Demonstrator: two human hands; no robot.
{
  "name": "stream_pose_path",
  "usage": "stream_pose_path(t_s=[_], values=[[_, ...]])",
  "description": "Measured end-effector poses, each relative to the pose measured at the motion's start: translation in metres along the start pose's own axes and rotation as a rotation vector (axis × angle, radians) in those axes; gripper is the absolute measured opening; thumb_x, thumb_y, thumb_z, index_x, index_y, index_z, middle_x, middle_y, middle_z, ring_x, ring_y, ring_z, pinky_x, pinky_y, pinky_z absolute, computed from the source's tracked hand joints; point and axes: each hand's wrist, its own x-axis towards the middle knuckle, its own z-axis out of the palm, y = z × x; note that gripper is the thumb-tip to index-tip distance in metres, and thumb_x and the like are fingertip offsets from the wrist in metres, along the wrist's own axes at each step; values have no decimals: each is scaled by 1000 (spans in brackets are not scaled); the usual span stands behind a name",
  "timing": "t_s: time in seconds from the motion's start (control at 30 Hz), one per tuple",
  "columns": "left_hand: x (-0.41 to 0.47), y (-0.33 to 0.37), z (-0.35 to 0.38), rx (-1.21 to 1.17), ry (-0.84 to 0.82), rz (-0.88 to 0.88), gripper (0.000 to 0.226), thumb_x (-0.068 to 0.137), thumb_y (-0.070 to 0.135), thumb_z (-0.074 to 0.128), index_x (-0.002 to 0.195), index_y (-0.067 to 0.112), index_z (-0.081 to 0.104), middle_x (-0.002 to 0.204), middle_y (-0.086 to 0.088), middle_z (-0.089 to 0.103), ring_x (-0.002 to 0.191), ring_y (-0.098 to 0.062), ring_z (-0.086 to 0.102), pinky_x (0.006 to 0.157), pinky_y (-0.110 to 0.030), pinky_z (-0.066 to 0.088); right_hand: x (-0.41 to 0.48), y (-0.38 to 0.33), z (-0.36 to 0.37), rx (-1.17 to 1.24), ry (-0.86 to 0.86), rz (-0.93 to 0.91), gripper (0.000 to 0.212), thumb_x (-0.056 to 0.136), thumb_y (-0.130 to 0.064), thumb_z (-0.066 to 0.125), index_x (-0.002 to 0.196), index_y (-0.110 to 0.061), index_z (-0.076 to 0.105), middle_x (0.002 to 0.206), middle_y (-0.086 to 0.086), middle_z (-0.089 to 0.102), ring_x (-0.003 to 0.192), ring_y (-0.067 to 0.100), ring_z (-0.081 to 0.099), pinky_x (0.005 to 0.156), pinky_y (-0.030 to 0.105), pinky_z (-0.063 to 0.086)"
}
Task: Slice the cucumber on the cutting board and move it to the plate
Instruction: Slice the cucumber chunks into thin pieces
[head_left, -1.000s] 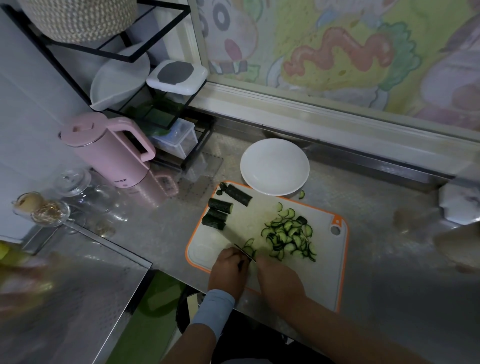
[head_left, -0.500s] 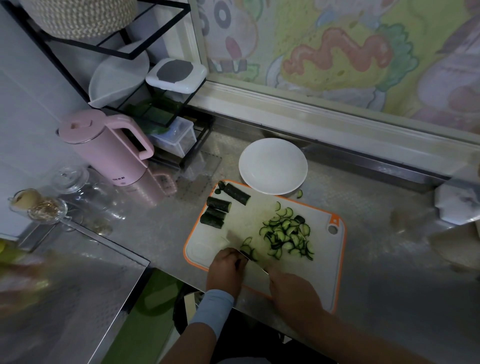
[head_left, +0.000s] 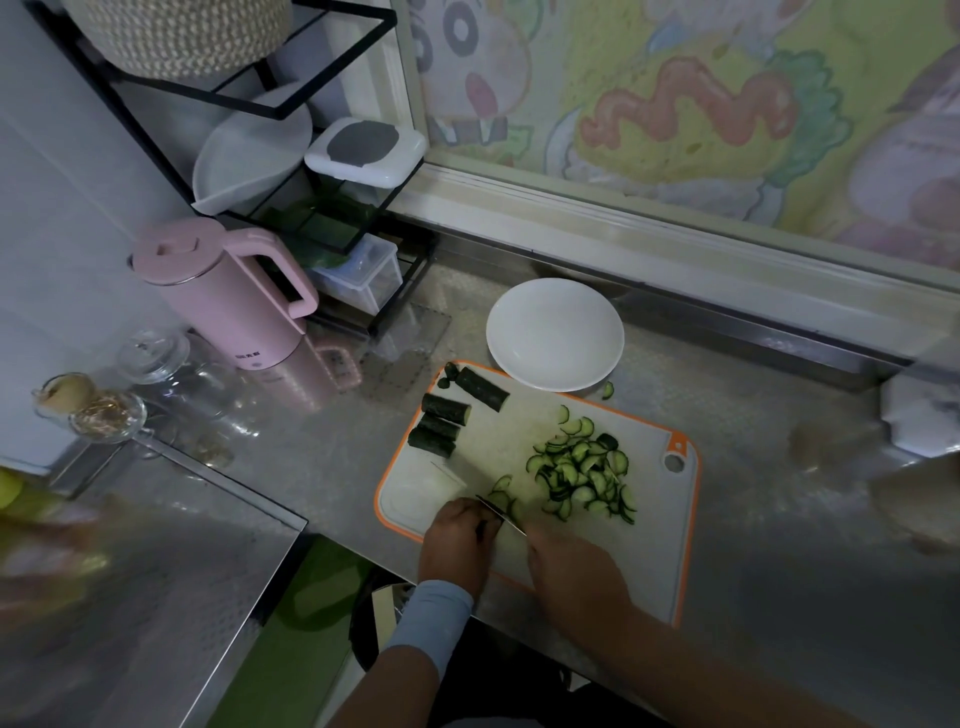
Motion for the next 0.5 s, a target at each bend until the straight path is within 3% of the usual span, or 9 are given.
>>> stream_pose_path(t_s=[0.1,0.2,0.33,0.43,0.5], values=[[0,-1,1,7,-5,13,10,85,16,65,84,11,74,89,-5,65,86,-22,58,76,-24,43,-16,14,-2,-65,-10,-28,28,69,-25,75,95,-24,65,55,-4,56,44,10,55,37,23,38],[1,-3,3,10,-20,8,10,85,17,65,84,12,74,89,-4,65,85,-22,59,76,-24,44,-17,17,-4,-85,0,-36,30,65,-25,75,90,-26,59,54,-6,55,44,8,54,38,21,34],[-2,-4,4,-1,-5,7,5,80,12,71,81,12,75,87,-4,67,82,-22,61,74,-23,46,-1,4,2,-38,-35,-22,31,88,-22,49,117,-14,55,70,5,64,60,23,64,48,31,44],[-4,-5,6,-3,6,35,7,73,8,76,76,14,75,85,-2,67,80,-22,62,74,-20,44,15,-9,1,-51,-33,-22,37,83,-22,65,116,-16,50,67,1,64,55,16,63,47,27,47],[-3,-4,6,-21,12,20,9,70,5,77,73,13,74,82,-3,66,78,-23,61,74,-14,36,21,-17,1,-68,-17,-32,31,93,-21,53,123,-17,47,84,3,68,73,21,66,60,31,49]])
